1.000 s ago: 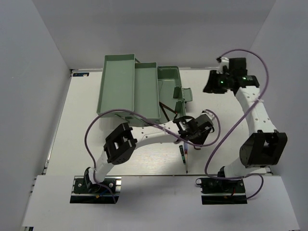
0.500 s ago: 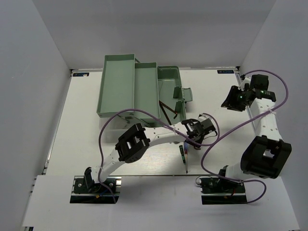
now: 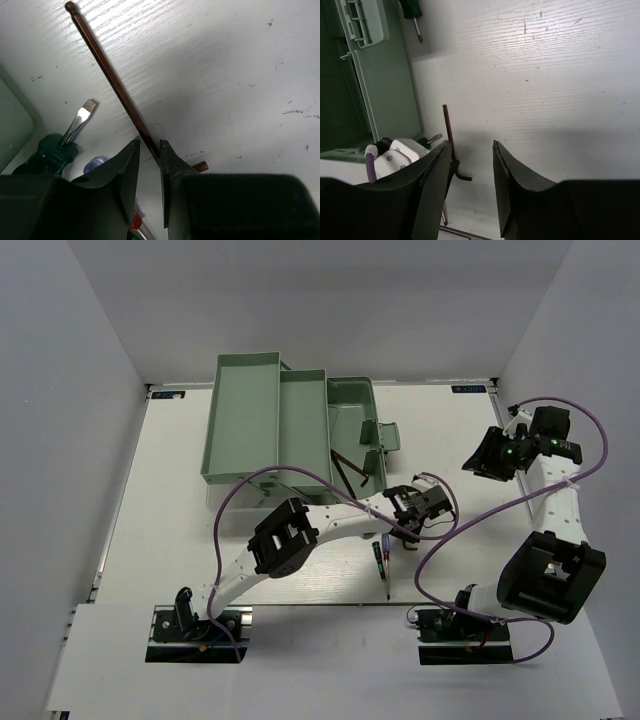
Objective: Sort the tools into containers
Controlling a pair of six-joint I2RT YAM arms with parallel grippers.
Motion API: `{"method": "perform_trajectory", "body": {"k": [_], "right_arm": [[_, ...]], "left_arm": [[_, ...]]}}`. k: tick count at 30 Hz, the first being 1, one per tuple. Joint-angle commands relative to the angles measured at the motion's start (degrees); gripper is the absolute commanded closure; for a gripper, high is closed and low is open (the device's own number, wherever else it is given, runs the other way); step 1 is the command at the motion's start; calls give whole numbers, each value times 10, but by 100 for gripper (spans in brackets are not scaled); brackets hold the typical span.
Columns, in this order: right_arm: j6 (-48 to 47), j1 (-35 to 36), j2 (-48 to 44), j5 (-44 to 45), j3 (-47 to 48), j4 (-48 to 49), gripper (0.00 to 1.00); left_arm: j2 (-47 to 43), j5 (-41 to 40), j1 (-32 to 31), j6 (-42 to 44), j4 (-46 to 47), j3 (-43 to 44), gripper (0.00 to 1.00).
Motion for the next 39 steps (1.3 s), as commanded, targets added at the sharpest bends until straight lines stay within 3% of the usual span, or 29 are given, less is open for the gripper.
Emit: {"method": "perform_trajectory", "body": {"k": [1,5,15,23,39], "right_arm": [[5,-12,-18,-29,0,-2,55],[14,-18,-17,-41,-3,-2,55],[18,-30,-16,-59,-5,-2,55],[17,-36,-22,-66,-8,-2,55],[4,-44,-25,-70,-25,0,55]], "left_arm": [[33,1,4,-13,-64,5,66],[52,6,4,-13,-83,-2,70],[52,23,4,4,-77,-52,100],[-9,24,-1,30,-50,4,100],[-45,19,4,40,-50,80,100]]}}
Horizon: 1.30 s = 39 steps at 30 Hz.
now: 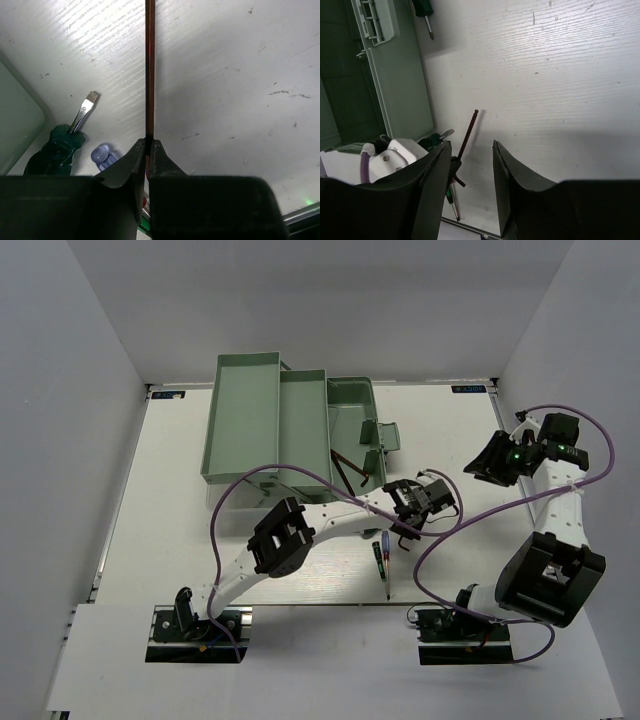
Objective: Sort the tools into containers
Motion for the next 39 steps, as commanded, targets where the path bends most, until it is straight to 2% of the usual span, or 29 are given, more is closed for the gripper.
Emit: {"method": "perform_trajectory", "body": {"k": [1,8,12,13,16,19,20,23,25,31,35,36,39], "right_arm": [[-7,-6,-19,-12,-8,6,55],[-12,-7,-19,-13,-8,6,55],[-21,-6,-25,-15,-14,7,55],[-24,-6,-27,-16,-16,7,55],[-35,-6,-35,-21,-24,11,60],[-37,-3,-38,-26,-33,10,71],[-60,-1,-34,-31,-34,10,77],[-74,0,-43,-46,-41,11,82],[-81,3,-41,-63,-42,9,82],[-138,22,-22,-107,-47,-19,59],[-182,45,-5,-123,-65,-26,50],[-190,50,-2,-122,-68,-24,50],[-194,69,11,-115,-82,7,46]], "left_arm": [[-42,-8,2,7,0,47,100],[-81,-2,7,24,8,81,100],[-116,-40,27,24,-11,99,100],[-130,-48,34,24,-11,77,100],[-182,-70,75,19,3,28,100],[-203,-85,120,19,3,7,100],[-209,-85,138,27,-2,1,100],[-209,-85,157,39,-2,1,100],[-200,-77,168,44,-2,1,100],[-178,-55,186,51,-8,-4,100],[-168,-55,198,51,-8,-4,73],[-168,-55,198,51,-8,1,58],[-168,-55,204,56,-8,8,43]]}}
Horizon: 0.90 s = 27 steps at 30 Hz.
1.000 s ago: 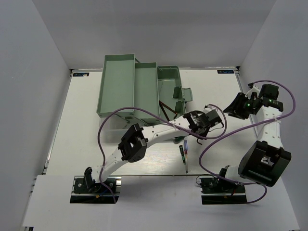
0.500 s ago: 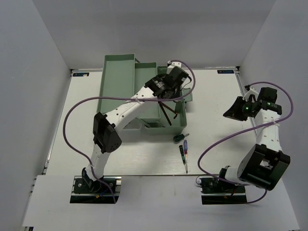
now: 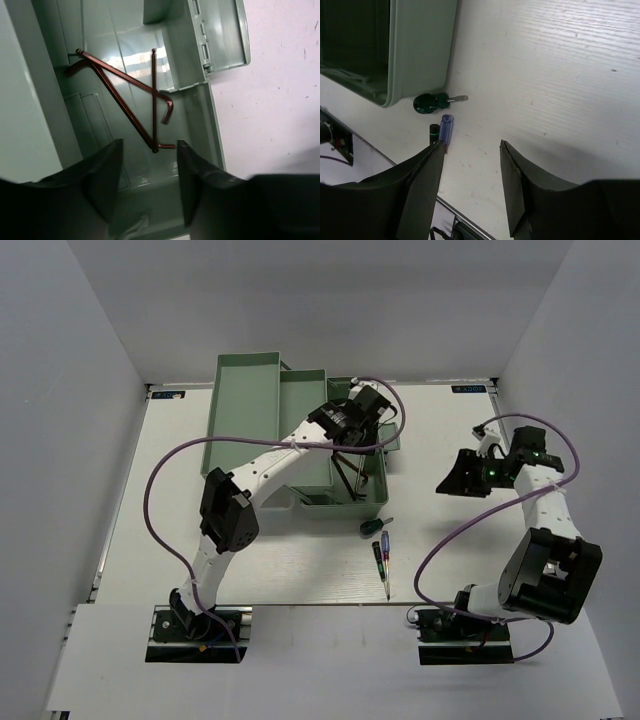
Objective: Sort the tools into containers
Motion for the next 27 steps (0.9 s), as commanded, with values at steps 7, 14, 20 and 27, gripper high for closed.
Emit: {"method": "perform_trajectory", "body": {"k": [7,14,20,27], "right_arm": [[55,82,85,14,3,102,42],[169,157,196,74,72,226,41],[255,192,291,117,123,303,38],[321,196,326,172,134,351,38]], "left_arm": [[-29,37,14,9,3,20,36],[-208,108,0,33,120,-177,35],[-353,101,0,-18,120,-316,34],[-426,82,-5,-74,114,-399,34]]}}
